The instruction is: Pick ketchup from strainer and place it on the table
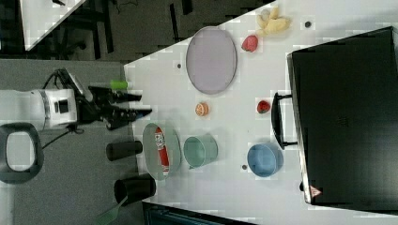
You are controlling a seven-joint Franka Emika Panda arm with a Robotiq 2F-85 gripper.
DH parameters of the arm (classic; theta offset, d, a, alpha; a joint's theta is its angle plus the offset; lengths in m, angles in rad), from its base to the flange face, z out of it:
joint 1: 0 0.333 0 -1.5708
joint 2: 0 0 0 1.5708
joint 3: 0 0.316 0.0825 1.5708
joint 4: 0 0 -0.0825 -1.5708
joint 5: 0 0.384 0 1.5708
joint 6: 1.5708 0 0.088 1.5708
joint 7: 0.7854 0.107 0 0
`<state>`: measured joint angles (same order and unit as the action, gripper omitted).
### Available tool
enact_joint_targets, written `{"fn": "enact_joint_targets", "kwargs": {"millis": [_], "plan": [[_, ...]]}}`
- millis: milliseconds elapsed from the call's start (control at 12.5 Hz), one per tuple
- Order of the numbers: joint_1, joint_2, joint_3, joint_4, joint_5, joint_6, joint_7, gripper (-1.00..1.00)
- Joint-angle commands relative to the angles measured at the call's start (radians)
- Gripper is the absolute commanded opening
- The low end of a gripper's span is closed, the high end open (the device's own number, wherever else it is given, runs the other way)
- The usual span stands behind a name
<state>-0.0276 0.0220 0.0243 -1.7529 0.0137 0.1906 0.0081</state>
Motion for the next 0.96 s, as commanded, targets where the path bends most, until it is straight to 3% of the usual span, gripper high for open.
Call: {"fn": "enact_joint_targets", "kwargs": {"millis": [80, 240, 960], "plan": [[-0.098, -0.243, 0.107, -0.141, 0.007, -0.157, 0.057, 0.58], [-0.089, -0.233, 0.141, -0.141, 0.015, -0.133, 0.057, 1.00], [-0.047, -0.070, 0.545, -0.143, 0.018, 0.079, 0.058, 1.00]]}}
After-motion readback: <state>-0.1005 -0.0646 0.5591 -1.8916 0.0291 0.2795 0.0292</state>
